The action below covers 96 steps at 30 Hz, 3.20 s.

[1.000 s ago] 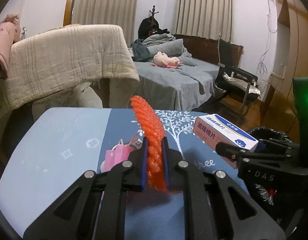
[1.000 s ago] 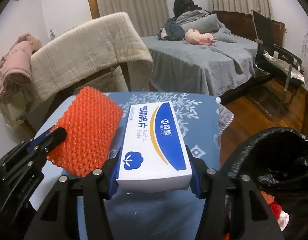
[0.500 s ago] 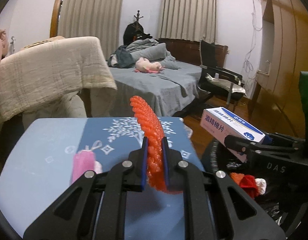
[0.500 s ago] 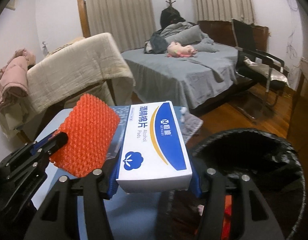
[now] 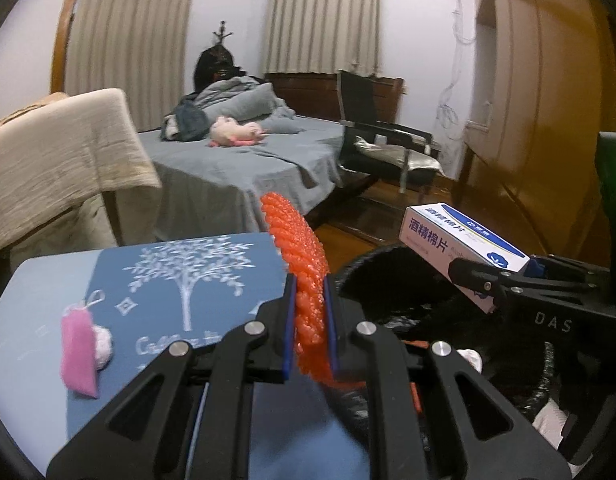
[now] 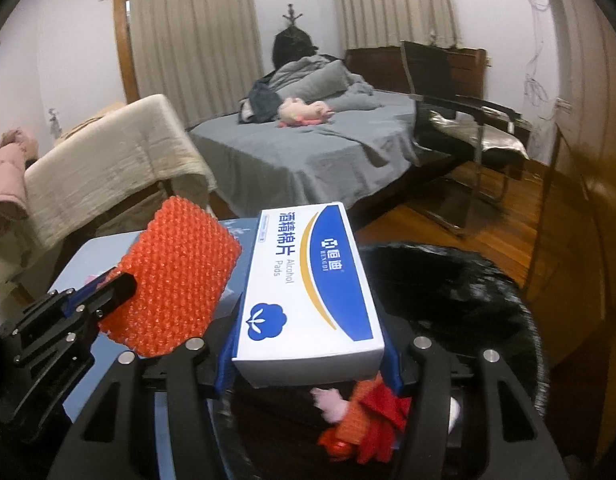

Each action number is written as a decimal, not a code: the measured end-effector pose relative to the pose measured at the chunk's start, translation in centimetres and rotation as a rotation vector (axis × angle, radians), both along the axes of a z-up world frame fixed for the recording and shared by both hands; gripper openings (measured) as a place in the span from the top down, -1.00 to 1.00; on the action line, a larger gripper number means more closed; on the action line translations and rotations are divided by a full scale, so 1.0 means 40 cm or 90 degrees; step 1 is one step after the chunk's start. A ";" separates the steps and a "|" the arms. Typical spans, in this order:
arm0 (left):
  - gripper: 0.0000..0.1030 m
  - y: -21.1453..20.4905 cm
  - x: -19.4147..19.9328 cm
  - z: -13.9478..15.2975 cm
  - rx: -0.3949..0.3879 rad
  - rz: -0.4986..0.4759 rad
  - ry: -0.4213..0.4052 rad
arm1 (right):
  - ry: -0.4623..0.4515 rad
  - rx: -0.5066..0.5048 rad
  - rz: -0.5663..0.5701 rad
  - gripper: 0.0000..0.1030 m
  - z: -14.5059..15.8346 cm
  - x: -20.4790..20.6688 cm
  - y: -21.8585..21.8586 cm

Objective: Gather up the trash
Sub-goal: 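Carry the box and scrubber over the trash bin and open both tools, then bring both tools back over the table toward the pink mask, then close the left tool on the pink mask on the table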

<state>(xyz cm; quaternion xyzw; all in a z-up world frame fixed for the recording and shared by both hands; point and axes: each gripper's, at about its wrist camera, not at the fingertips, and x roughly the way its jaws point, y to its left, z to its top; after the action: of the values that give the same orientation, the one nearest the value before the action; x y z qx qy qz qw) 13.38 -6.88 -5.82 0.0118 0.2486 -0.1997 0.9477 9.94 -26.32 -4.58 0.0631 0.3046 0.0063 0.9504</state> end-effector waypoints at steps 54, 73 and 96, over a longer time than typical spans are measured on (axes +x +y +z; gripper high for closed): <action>-0.86 0.122 -0.063 0.026 0.028 0.090 -0.029 | -0.029 -0.031 -0.026 -0.88 0.010 -0.049 -0.010; -0.86 0.443 -0.021 -0.049 0.054 0.267 0.002 | -0.013 -0.042 0.122 -0.88 -0.060 0.077 0.319; 0.18 0.500 0.143 -0.177 0.044 0.272 0.092 | 0.033 -0.037 0.147 -0.88 -0.143 0.202 0.430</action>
<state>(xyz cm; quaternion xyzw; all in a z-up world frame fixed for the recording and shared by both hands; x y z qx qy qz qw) 19.11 13.10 -12.89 -0.0230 0.3194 0.0142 0.9472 18.04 -9.14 -10.30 0.0001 0.3345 0.1055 0.9365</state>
